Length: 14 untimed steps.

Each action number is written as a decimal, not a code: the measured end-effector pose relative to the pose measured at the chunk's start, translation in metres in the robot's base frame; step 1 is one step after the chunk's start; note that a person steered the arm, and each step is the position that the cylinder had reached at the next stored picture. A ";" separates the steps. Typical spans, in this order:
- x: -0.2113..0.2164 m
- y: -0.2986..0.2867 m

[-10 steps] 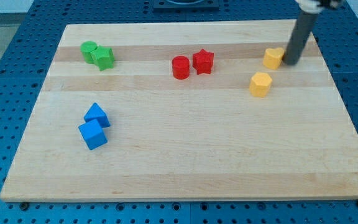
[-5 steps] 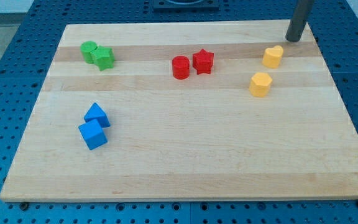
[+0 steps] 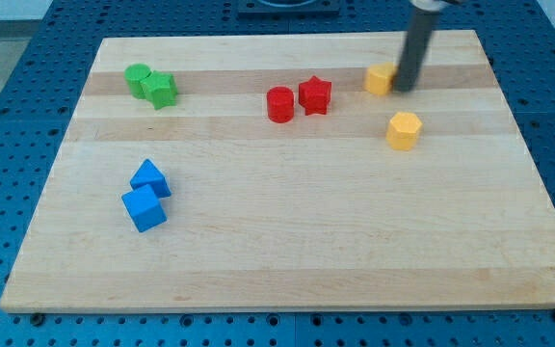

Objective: Move the yellow heart to the top left of the board

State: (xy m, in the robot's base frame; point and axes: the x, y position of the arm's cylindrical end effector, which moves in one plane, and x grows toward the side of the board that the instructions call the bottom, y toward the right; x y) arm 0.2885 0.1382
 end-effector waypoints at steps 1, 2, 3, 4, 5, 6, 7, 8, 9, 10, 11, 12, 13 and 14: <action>-0.055 -0.065; -0.045 -0.003; -0.012 0.022; -0.011 -0.041; -0.030 -0.118; -0.035 -0.094; -0.035 -0.089; -0.063 -0.154; -0.072 -0.175; -0.071 -0.179; -0.081 -0.126; -0.080 -0.104; -0.040 -0.091; -0.019 -0.154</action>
State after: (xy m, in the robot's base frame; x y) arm 0.2690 -0.0162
